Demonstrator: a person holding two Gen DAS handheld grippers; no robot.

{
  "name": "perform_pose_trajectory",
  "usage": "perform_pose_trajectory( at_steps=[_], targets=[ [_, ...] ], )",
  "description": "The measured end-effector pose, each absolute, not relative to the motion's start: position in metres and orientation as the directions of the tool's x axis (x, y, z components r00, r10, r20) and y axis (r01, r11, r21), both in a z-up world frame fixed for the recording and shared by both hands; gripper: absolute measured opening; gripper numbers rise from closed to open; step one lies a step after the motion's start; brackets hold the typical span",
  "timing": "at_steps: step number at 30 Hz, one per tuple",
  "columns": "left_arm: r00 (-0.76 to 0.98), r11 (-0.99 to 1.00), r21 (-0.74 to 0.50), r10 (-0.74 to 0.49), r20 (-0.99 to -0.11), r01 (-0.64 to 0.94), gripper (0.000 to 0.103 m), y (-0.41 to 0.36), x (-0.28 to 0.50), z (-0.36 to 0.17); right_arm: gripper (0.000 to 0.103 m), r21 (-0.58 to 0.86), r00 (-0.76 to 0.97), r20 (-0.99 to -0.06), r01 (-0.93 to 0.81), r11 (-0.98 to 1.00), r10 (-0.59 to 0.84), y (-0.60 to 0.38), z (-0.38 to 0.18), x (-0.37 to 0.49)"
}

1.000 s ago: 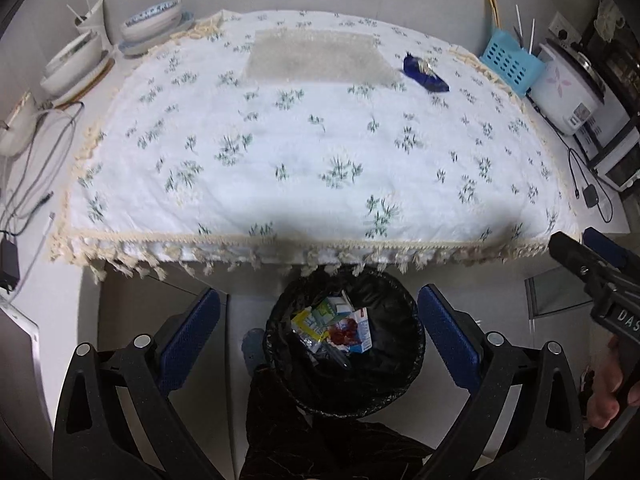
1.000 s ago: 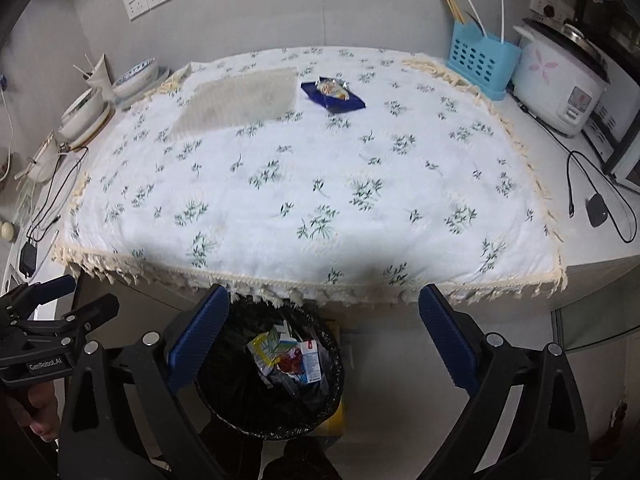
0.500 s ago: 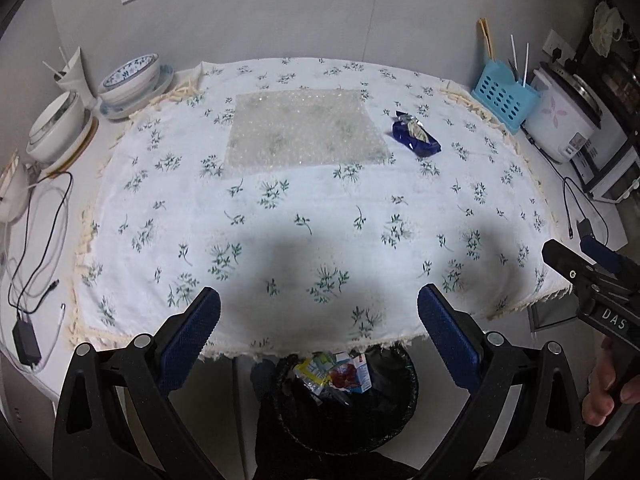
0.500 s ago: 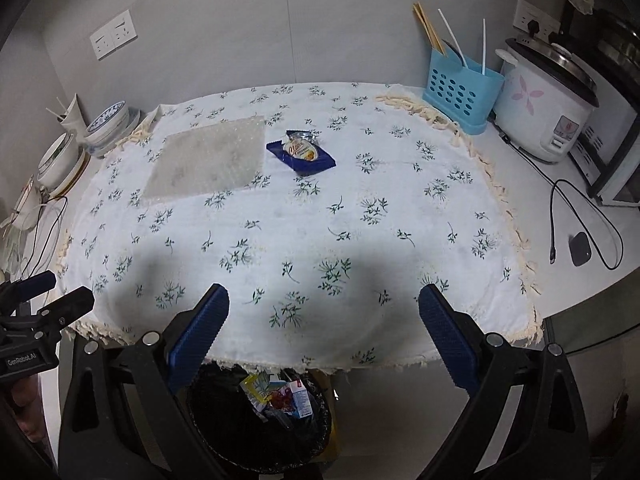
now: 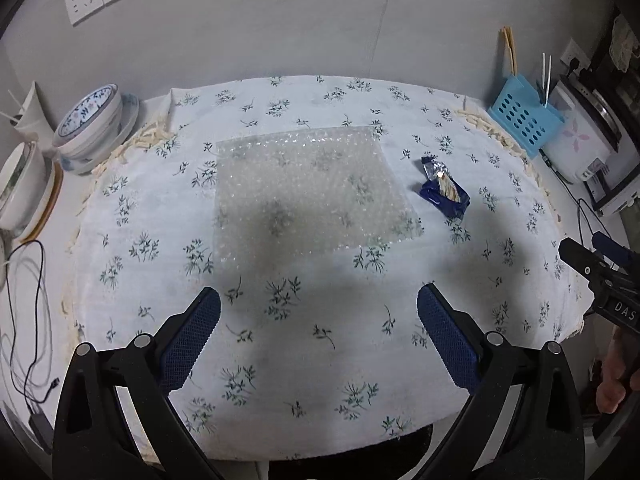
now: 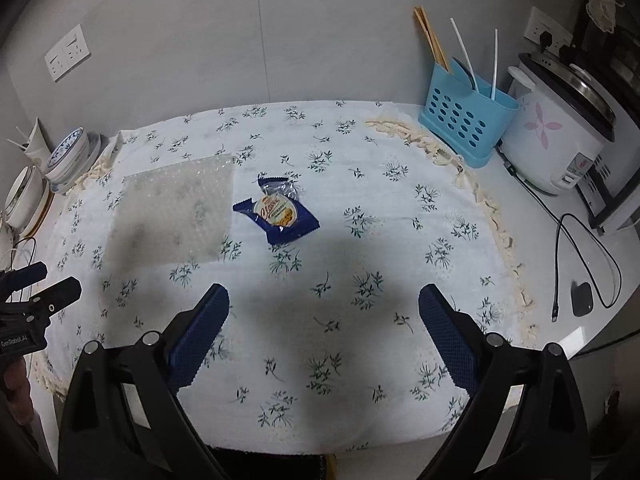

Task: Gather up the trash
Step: 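Grasp the bubble wrap with the left tool while the right tool grasps the blue wrapper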

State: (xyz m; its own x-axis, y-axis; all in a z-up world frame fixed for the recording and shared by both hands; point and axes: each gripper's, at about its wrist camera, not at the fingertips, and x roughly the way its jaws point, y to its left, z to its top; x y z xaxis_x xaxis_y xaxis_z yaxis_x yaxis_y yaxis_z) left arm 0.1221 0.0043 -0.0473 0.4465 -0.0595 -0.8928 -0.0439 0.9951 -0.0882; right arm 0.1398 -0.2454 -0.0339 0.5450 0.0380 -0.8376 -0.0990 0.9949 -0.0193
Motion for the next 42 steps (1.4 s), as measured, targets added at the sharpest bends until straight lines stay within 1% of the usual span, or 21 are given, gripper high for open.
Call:
perform_pose_trajectory(
  at_steps=[6, 11, 17, 20, 23, 24, 26, 28, 29, 30, 31, 32, 33, 35, 37, 38, 41, 42],
  targets=[
    [0.433, 0.99, -0.119, -0.073, -0.899, -0.08, 0.097, 0.038, 0.171, -0.063, 0.092, -0.025, 0.53, -0.848, -0.08, 0.996, 0.021, -0.245, -0.05, 0.194],
    [0.403, 0.993, -0.091, -0.052, -0.914, -0.078, 0.096, 0.047, 0.209, -0.09, 0.092, -0.021, 0.475, -0.88, -0.083, 0.996, 0.021, -0.234, -0.075, 0.229],
    [0.344, 0.995, -0.064, -0.035, -0.938, -0.073, 0.096, 0.047, 0.246, -0.131, 0.092, -0.014, 0.425, -0.904, -0.124, 0.992, 0.04, -0.204, -0.103, 0.255],
    [0.321, 0.995, -0.055, -0.026, -0.947, -0.081, 0.096, 0.047, 0.256, -0.146, 0.092, -0.014, 0.394, -0.919, -0.113, 0.994, 0.032, -0.199, -0.118, 0.264],
    [0.309, 0.996, -0.052, -0.025, -0.951, -0.078, 0.095, 0.046, 0.26, -0.156, 0.086, -0.01, 0.357, -0.934, -0.105, 0.994, 0.028, -0.194, -0.133, 0.27],
    [0.298, 0.995, -0.053, -0.027, -0.954, -0.079, 0.094, 0.045, 0.26, -0.16, 0.083, -0.011, 0.347, -0.938, -0.104, 0.995, 0.026, -0.193, -0.137, 0.271],
    [0.285, 0.995, -0.052, -0.027, -0.958, -0.082, 0.093, 0.044, 0.261, -0.165, 0.077, -0.008, 0.324, -0.946, -0.105, 0.994, 0.027, -0.192, -0.146, 0.272],
    [0.289, 0.996, -0.028, -0.004, -0.957, -0.08, 0.091, 0.04, 0.261, -0.167, 0.067, 0.004, 0.292, -0.956, -0.098, 0.995, 0.033, -0.193, -0.153, 0.273],
    [0.286, 0.997, -0.016, 0.008, -0.958, -0.081, 0.089, 0.039, 0.262, -0.168, 0.065, 0.01, 0.281, -0.959, -0.091, 0.996, 0.035, -0.194, -0.156, 0.274],
    [0.282, 0.997, -0.007, 0.017, -0.959, -0.082, 0.086, 0.038, 0.263, -0.168, 0.062, 0.013, 0.274, -0.961, -0.082, 0.997, 0.035, -0.195, -0.159, 0.274],
    [0.276, 0.996, -0.004, 0.02, -0.961, -0.086, 0.084, 0.038, 0.263, -0.168, 0.06, 0.01, 0.28, -0.959, -0.082, 0.997, 0.033, -0.195, -0.158, 0.273],
    [0.27, 0.996, 0.0, 0.025, -0.963, -0.092, 0.08, 0.038, 0.264, -0.167, 0.06, 0.004, 0.28, -0.96, -0.082, 0.997, 0.027, -0.194, -0.159, 0.273],
    [0.262, 0.995, 0.005, 0.031, -0.965, -0.099, 0.075, 0.038, 0.265, -0.167, 0.056, -0.005, 0.28, -0.96, -0.08, 0.997, 0.017, -0.194, -0.158, 0.273],
    [0.245, 0.994, 0.01, 0.036, -0.969, -0.108, 0.07, 0.038, 0.266, -0.166, 0.05, -0.007, 0.281, -0.96, -0.068, 0.998, 0.013, -0.196, -0.158, 0.273],
    [0.235, 0.994, 0.018, 0.044, -0.971, -0.11, 0.062, 0.037, 0.267, -0.164, 0.038, -0.007, 0.276, -0.961, -0.072, 0.997, 0.013, -0.196, -0.157, 0.273],
    [0.231, 0.993, 0.021, 0.047, -0.972, -0.113, 0.06, 0.037, 0.267, -0.163, 0.037, -0.008, 0.272, -0.962, -0.073, 0.997, 0.012, -0.195, -0.157, 0.273],
    [0.222, 0.993, 0.032, 0.058, -0.973, -0.118, 0.051, 0.034, 0.269, -0.162, 0.032, -0.011, 0.271, -0.963, -0.072, 0.997, 0.009, -0.194, -0.157, 0.272],
    [0.219, 0.992, 0.037, 0.063, -0.974, -0.119, 0.045, 0.032, 0.269, -0.161, 0.031, -0.012, 0.271, -0.963, -0.07, 0.997, 0.008, -0.193, -0.156, 0.271]
  ],
)
